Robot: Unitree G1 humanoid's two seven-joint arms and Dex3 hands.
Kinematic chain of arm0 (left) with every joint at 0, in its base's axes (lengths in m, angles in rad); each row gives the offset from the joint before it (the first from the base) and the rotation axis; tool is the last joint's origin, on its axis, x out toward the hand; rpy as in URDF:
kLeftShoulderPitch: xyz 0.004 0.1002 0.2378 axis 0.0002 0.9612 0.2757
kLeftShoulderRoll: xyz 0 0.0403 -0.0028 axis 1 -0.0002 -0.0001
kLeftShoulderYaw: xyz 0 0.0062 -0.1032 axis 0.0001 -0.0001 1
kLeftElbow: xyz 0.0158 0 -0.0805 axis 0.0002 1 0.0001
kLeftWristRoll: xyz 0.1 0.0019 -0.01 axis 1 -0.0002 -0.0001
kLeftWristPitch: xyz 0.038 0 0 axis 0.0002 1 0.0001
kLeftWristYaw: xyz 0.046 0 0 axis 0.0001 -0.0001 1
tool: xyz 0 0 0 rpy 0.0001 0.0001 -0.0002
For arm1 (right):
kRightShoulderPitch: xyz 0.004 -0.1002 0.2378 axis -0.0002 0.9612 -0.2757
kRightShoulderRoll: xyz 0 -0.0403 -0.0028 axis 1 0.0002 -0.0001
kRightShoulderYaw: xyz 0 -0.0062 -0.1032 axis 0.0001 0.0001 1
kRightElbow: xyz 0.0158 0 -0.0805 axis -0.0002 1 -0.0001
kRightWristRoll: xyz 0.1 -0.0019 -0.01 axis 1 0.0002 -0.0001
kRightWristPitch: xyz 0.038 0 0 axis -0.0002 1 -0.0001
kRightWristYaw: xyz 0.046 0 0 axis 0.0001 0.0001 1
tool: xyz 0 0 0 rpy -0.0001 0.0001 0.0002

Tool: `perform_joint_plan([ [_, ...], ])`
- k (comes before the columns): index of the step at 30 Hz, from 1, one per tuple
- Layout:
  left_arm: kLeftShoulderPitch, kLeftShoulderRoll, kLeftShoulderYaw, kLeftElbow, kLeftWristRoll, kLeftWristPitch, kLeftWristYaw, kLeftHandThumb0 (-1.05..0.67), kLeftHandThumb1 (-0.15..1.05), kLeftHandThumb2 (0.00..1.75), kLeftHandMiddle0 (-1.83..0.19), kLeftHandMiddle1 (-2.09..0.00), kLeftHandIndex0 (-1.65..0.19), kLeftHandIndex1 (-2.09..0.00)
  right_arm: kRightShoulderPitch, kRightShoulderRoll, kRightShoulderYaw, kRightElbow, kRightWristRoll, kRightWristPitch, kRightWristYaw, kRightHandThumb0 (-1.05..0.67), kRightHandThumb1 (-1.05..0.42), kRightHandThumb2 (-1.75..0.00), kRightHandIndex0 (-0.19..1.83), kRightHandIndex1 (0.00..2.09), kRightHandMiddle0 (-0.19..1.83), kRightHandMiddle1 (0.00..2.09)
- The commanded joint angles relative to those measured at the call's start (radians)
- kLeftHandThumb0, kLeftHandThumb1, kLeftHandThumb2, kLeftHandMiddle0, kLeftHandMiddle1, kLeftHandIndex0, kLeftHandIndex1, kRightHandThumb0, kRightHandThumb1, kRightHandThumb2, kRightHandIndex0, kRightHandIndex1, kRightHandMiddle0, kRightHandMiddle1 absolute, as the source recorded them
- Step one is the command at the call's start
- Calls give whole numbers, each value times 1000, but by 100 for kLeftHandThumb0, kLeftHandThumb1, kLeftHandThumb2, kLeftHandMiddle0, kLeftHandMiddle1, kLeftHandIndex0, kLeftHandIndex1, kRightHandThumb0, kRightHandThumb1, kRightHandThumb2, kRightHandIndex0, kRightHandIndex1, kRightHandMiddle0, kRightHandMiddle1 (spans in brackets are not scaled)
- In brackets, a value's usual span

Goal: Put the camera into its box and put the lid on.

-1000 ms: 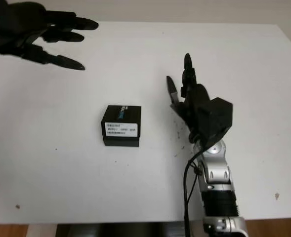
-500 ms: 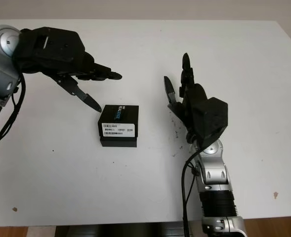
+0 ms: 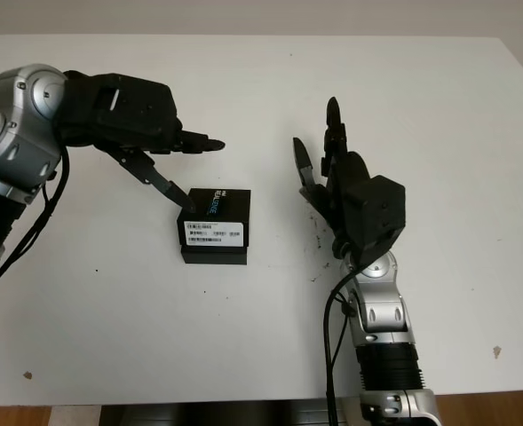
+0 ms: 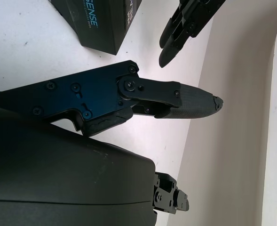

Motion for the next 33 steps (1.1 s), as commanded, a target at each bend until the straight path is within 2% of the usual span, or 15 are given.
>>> perform_joint_plan([
  [1, 12, -4, -4, -37, 0, 5, -7, -105, 104, 7, 18, -1, 18, -1, 0, 2, -2, -4, 7, -11, 3, -72, -105, -52, -19, 0, -19, 5],
  [7, 40, -8, -20, -95, 17, 31, -12, -105, 103, 6, 17, -2, 19, -1, 3, 4, -2, -13, 7, 3, -1, -73, -105, -52, -19, 0, -18, 4],
  [17, 57, 8, -24, -160, -5, 86, -93, -105, 102, 5, 19, -1, 19, 0, 5, 4, 2, -12, -4, -14, -10, -71, -105, -51, -19, 2, -18, 5],
  [28, 80, 2, -37, -176, 9, 101, -86, -105, 100, 5, 19, -2, 19, 0, 6, 6, 0, -20, -5, -1, -16, -72, -105, -50, -19, 3, -17, 5],
  [33, 112, -2, -24, -197, 12, 92, -39, -104, 100, 5, 19, 0, 17, -2, 5, 5, 2, -12, -6, -11, -12, -71, -105, -50, -19, 2, -17, 5],
])
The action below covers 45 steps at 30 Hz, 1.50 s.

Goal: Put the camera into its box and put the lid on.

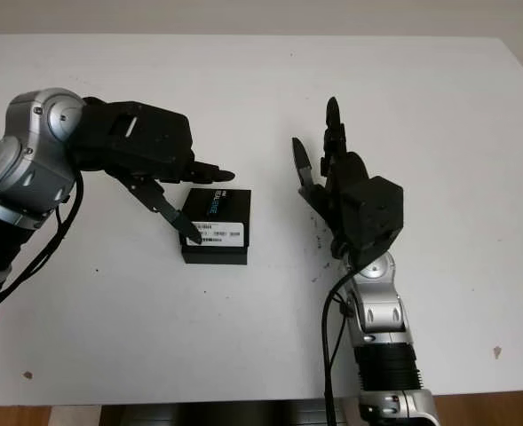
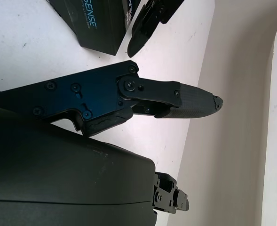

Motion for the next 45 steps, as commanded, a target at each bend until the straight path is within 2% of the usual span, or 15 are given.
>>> perform_joint_plan([
  [1, 23, 0, 10, -28, 5, -7, 30, -105, 100, 5, 18, -1, 15, -2, 3, 2, -1, -12, 2, -6, -1, -71, -105, -51, -19, 2, -17, 5],
  [4, 54, -2, 14, -50, 20, 4, 82, -105, 98, 5, 3, -10, -2, -12, 4, 5, -3, -14, 12, 0, 2, -71, -105, -50, -19, 2, -18, 5],
  [7, 79, -10, 17, -66, 26, 33, 112, -104, 96, 5, 1, -17, -2, -15, 5, 2, 0, -12, 4, -7, -2, -71, -105, -50, -19, 2, -17, 6],
  [9, 89, -18, 17, -68, 21, 50, 122, -102, 94, 5, 14, -69, 7, -54, 7, 4, -1, -13, 6, -9, -2, -71, -105, -50, -19, 3, -17, 6],
  [10, 92, -21, 15, -70, 20, 58, 124, -99, 94, 5, 17, -66, 14, -62, 7, 4, -1, -15, 7, -6, -2, -71, -105, -50, -19, 3, -17, 6],
  [13, 93, -29, 8, -84, 26, 89, 131, -97, 93, 5, 19, -53, 19, -36, 8, 3, -1, -18, 7, 0, -2, -72, -105, -50, -19, 3, -17, 6],
  [16, 91, -33, 4, -101, 32, 120, 133, -93, 91, 5, 19, -102, 18, -37, 8, 4, -1, -18, 10, 1, 0, -72, -105, -50, -19, 2, -18, 5],
  [19, 89, -36, 2, -121, 43, 169, 133, -87, 88, 5, 19, -136, 19, -68, 7, 3, 0, -14, 5, -7, -2, -72, -105, -50, -19, 2, -17, 5],
  [21, 90, -37, 1, -132, 50, 191, 135, -82, 86, 5, 19, -137, 19, -87, 7, 5, -1, -13, 8, -7, -1, -71, -105, -50, -19, 2, -18, 5],
  [24, 104, -39, 11, -154, 49, 205, 157, -74, 84, 5, 19, -138, 19, -86, 8, 3, 1, -17, 1, -4, -6, -72, -105, -50, -18, 3, -17, 6],
  [26, 123, -39, 24, -171, 42, 195, 185, -59, 81, 5, 15, -156, 19, -123, 9, 2, 2, -18, 4, -10, 0, -71, -105, -50, -19, 3, -18, 5],
  [29, 140, -34, 27, -189, 42, 179, 212, -50, 81, 6, 4, -169, 14, -144, 10, 2, 1, -20, 4, -8, 1, -71, -105, -50, -19, 3, -18, 5],
  [34, 159, -27, 25, -215, 50, 182, 240, -38, 85, 6, 1, -159, 6, -148, 11, 4, 0, -22, 6, -6, -1, -69, -105, -51, -19, 3, -17, 5],
  [38, 156, -16, 9, -216, 60, 181, 224, -37, 86, 6, 0, -170, 8, -150, 11, 2, 2, -25, -1, -2, -6, -71, -105, -50, -19, 4, -17, 6],
  [45, 208, -5, 23, -213, 79, 40, 309, -38, 86, 6, -7, -183, 1, -148, 10, 3, 0, -25, 6, 3, 0, -71, -105, -50, -19, 4, -17, 6],
])
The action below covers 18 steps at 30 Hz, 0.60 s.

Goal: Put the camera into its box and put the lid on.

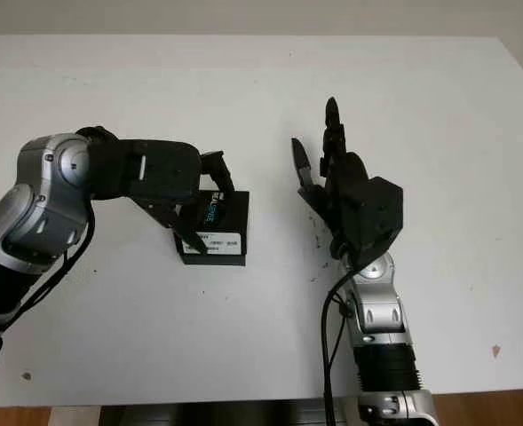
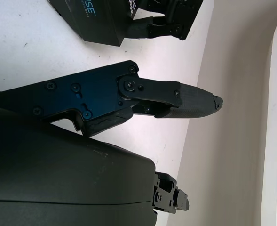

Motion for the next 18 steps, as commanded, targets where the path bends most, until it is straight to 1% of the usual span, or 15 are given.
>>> perform_joint_plan([
  [1, 55, 5, 6, -3, 6, -43, 39, -36, 86, 6, -9, -182, -2, -150, 8, 1, -1, -22, 5, 0, 2, -71, -105, -50, -19, 4, -17, 5],
  [3, 81, -3, 23, -1, 5, -83, 87, -32, 87, 6, -13, -184, -10, -155, 9, 2, -1, -26, 8, 7, 3, -71, -105, -50, -19, 3, -17, 5],
  [6, 101, -11, 40, -5, 2, -103, 118, -27, 90, 6, -12, -192, -14, -164, 10, 2, 0, -25, 6, 2, 2, -71, -105, -50, -19, 3, -17, 5],
  [7, 104, -14, 46, -9, -2, -101, 121, -22, 92, 6, -12, -188, -15, -166, 10, 2, -1, -25, 9, 0, 3, -70, -105, -50, -19, 3, -17, 6],
  [9, 108, -18, 56, -19, -11, -92, 118, -17, 95, 7, -12, -179, -16, -165, 10, 3, -2, -23, 11, 1, 4, -70, -105, -50, -19, 3, -17, 5],
  [10, 108, -19, 59, -25, -11, -83, 114, -16, 97, 7, -12, -171, -16, -162, 11, 3, -2, -24, 12, 5, 5, -70, -105, -50, -19, 3, -17, 5],
  [16, 114, -19, 74, -52, -26, -61, 104, -15, 99, 6, -16, -153, -19, -153, 12, 4, -2, -23, 12, 3, 4, -71, -105, -49, -19, 2, -17, 5],
  [18, 119, -19, 77, -59, -29, -57, 103, -16, 99, 5, -18, -150, -20, -152, 11, 1, 1, -22, 4, 0, 0, -71, -105, -49, -19, 2, -17, 6],
])
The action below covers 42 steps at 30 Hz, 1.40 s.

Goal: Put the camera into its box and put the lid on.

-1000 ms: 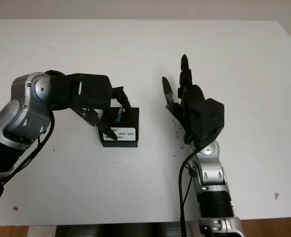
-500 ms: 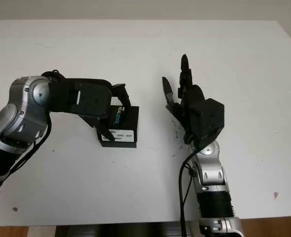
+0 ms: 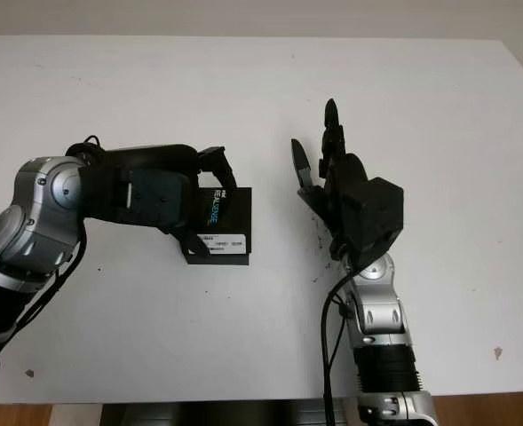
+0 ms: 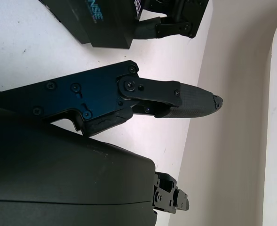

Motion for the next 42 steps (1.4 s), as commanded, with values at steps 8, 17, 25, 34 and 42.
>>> perform_joint_plan([
  [8, 31, -7, 12, -28, -12, 6, 4, -16, 98, 5, -18, -155, -20, -154, 5, 2, -2, -18, 3, -5, -1, -71, -105, -49, -19, 3, -17, 5],
  [17, 49, -12, 58, -35, -32, -51, 75, -17, 98, 5, -22, -161, -18, -159, 5, 10, -3, -20, 17, 2, 2, -71, -105, -48, -19, 3, -17, 5],
  [25, 105, 2, 99, -40, -58, -215, 169, -14, 96, 4, -33, -171, -21, -168, 6, 8, 0, -22, 21, 1, 8, -72, -105, -49, -19, 2, -18, 5],
  [34, 148, 17, 131, -36, -53, -383, 253, -18, 95, 5, -39, -193, -25, -177, 7, 8, -1, -22, 18, -1, 9, -72, -105, -49, -19, 2, -17, 5],
  [42, 146, 13, 149, -125, -59, -257, 174, -15, 94, 5, -39, -188, -22, -178, 7, 8, 2, -21, 11, -4, 6, -72, -105, -49, -19, 3, -17, 5],
])
